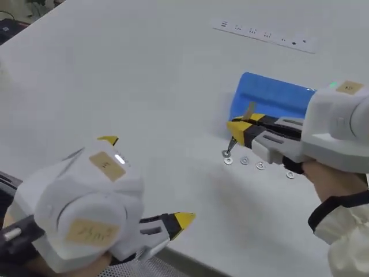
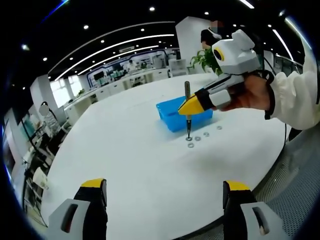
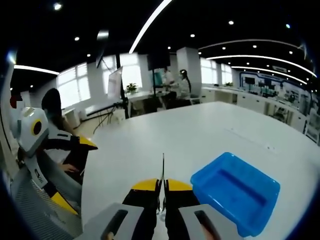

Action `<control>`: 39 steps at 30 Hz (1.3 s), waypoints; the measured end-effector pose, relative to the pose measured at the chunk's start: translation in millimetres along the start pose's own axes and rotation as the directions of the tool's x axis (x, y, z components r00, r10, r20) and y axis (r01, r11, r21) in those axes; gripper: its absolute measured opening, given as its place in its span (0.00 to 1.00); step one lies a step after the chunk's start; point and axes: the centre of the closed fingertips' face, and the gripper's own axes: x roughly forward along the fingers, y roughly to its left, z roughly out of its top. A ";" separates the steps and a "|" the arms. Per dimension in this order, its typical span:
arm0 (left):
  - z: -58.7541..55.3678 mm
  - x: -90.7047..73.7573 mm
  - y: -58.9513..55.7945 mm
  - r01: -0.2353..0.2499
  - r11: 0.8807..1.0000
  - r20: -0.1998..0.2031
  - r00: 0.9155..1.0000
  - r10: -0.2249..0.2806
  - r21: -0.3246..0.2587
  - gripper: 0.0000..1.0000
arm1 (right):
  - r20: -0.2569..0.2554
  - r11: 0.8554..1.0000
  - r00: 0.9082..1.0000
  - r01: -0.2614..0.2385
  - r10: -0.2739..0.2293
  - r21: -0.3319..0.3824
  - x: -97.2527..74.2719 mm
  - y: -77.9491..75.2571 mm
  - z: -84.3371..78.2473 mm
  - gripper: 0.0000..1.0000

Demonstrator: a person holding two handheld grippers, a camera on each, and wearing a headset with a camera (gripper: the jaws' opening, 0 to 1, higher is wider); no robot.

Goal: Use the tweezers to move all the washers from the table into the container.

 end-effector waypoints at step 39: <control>-3.2 2.4 1.7 -0.009 1.000 -0.020 1.000 0.009 0.001 0.97 | 0.113 0.986 0.983 0.151 -0.143 -0.065 2.7 -63.6 46.5 0.01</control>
